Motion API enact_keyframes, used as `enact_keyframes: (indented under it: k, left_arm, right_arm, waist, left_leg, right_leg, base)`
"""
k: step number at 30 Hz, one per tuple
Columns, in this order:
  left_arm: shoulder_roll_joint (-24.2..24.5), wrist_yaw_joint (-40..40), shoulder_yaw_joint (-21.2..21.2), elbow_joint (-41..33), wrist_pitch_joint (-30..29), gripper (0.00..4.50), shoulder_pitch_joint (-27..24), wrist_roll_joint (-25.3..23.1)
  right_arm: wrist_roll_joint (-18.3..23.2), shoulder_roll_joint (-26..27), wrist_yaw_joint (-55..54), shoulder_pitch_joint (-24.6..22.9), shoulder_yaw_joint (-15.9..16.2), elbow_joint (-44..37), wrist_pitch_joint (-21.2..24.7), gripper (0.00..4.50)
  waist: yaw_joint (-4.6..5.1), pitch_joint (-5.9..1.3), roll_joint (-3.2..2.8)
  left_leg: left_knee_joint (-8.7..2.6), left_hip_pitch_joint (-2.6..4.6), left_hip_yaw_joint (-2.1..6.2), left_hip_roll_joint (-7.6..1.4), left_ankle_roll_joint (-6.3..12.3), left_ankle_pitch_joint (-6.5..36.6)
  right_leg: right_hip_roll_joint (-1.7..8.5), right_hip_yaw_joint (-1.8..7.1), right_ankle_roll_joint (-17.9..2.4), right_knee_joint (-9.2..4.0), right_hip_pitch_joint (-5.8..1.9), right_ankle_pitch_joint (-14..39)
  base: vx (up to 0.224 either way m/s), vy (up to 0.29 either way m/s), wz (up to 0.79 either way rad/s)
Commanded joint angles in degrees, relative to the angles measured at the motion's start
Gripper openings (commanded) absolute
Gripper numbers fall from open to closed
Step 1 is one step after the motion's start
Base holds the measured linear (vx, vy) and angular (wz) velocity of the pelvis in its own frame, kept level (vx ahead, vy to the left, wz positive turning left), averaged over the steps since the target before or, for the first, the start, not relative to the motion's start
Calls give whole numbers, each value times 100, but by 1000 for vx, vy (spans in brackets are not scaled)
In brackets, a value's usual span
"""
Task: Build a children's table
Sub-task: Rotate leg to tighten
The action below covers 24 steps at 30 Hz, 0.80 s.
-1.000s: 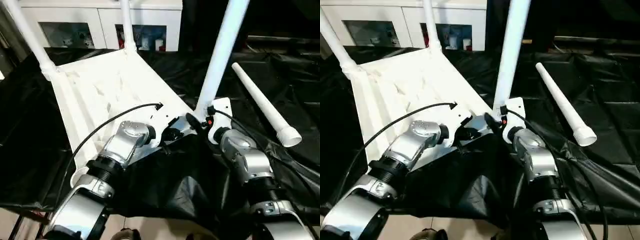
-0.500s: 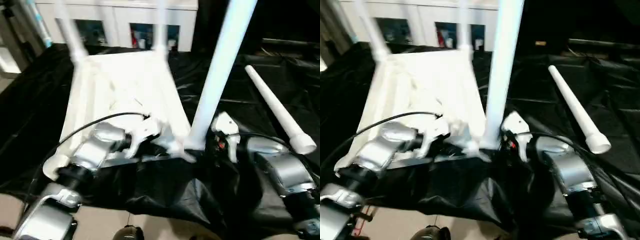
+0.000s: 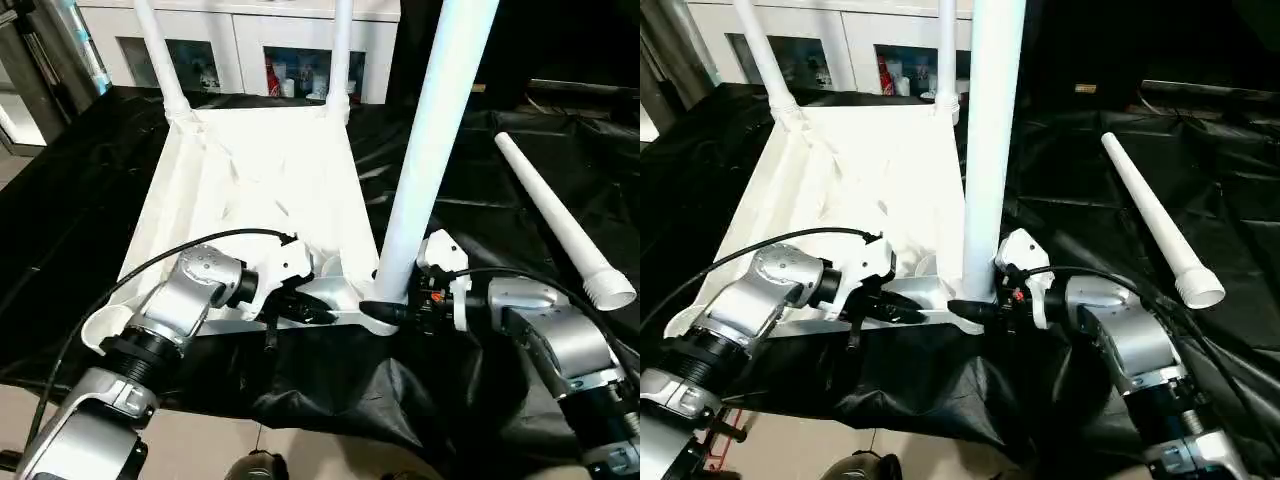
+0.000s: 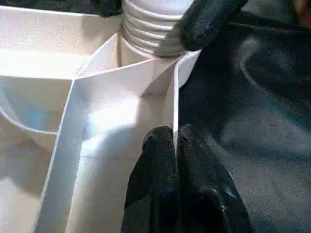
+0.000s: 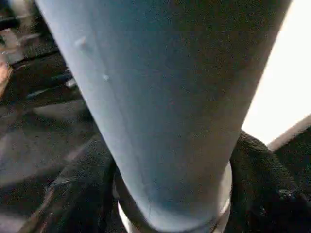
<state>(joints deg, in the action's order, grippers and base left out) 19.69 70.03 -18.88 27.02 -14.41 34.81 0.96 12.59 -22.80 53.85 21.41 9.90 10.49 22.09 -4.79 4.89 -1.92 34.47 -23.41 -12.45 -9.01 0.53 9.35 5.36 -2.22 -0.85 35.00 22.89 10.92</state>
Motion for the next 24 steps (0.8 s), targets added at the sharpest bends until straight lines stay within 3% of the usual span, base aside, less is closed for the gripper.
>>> enact_keyframes:
  k: [1, 2, 3, 6, 8, 9, 10, 11, 12, 13, 18, 24]
  left_arm:
    - [-431, -354, 42, -48, -140, 0, 293, 133]
    - [-710, -885, 144, 133, -326, 0, 460, 57]
    - [-759, -981, 160, 166, -355, 0, 491, 41]
    - [-1293, -1903, 400, 500, -672, 0, 806, 28]
    - [-1427, -2094, 451, 576, -726, 0, 881, 44]
    - [-1535, -2248, 480, 611, -773, 0, 932, 36]
    - [-1606, -2330, 487, 633, -785, 0, 960, 18]
    - [-1644, -2292, 437, 653, -713, 0, 973, -25]
    - [-1643, -2206, 373, 663, -604, 0, 967, -72]
    - [-1637, -2145, 330, 669, -527, 0, 961, -101]
    - [-1420, -1768, 163, 477, -334, 0, 789, -129]
    - [-985, -848, -28, 88, 91, 0, 442, 44]
  right_arm:
    - [-149, 409, -773, 85, 13, 384, 123, 272]
    - [-228, 796, -1519, 194, -210, 814, 180, 272]
    - [-234, 862, -1639, 213, -250, 886, 189, 272]
    - [-225, 1447, -2854, 503, -695, 1596, 280, 271]
    - [-189, 1594, -3151, 607, -820, 1795, 285, 270]
    - [-171, 1707, -3327, 690, -893, 1926, 275, 270]
    - [-203, 1781, -3436, 758, -904, 2019, 214, 270]
    - [-251, 1840, -3392, 830, -864, 2077, 92, 270]
    - [-248, 1889, -3269, 888, -856, 2097, -19, 326]
    - [-248, 1917, -3200, 925, -855, 2108, -85, 340]
    - [-281, 1683, -2626, 938, -686, 1836, -187, 374]
    - [-285, 931, -1332, 691, -206, 1149, -253, 387]
  waist:
    - [58, -417, 79]
    - [94, -400, 69]
    - [140, -395, 88]
    - [252, -425, 76]
    - [279, -431, 107]
    - [271, -446, 77]
    - [281, -451, 84]
    - [276, -458, 90]
    - [273, -467, 85]
    - [267, -467, 85]
    - [237, -493, 92]
    - [188, -462, 75]
  left_leg:
    - [-481, 230, 251, -427, -22, 1588]
    - [-488, 245, 246, -417, -117, 1723]
    - [-498, 245, 289, -399, -257, 1944]
    - [-509, 246, 301, -397, -353, 1966]
    - [-484, 234, 276, -373, -236, 1850]
    - [-470, 220, 276, -369, -144, 1702]
    - [-463, 219, 257, -366, -89, 1639]
    - [-451, 200, 257, -358, 9, 1480]
    - [-447, 194, 257, -360, 38, 1434]
    - [-444, 195, 253, -366, 74, 1414]
    - [-428, 201, 234, -387, 278, 1066]
    - [-457, 225, 245, -422, 211, 1363]
  right_leg:
    - [389, 219, -1228, -450, -142, 1534]
    - [383, 227, -1185, -471, -99, 1788]
    - [405, 206, -1103, -495, -121, 2149]
    - [389, 208, -1057, -495, -120, 2006]
    - [384, 217, -1091, -516, -141, 1761]
    - [392, 215, -1121, -509, -169, 1598]
    - [382, 217, -1129, -513, -164, 1513]
    - [380, 202, -1146, -508, -185, 1411]
    - [378, 201, -1157, -499, -200, 1353]
    - [380, 202, -1161, -508, -194, 1311]
    - [347, 184, -1361, -422, -221, 657]
    - [365, 196, -1278, -461, -206, 1109]
  base:
    - [0, 0, 0]
    - [0, 0, 0]
    - [0, 0, 0]
    - [0, 0, 0]
    - [0, 0, 0]
    - [0, 0, 0]
    - [0, 0, 0]
    - [0, 0, 0]
    - [0, 0, 0]
    - [0, 0, 0]
    - [0, 0, 0]
    - [0, 0, 0]
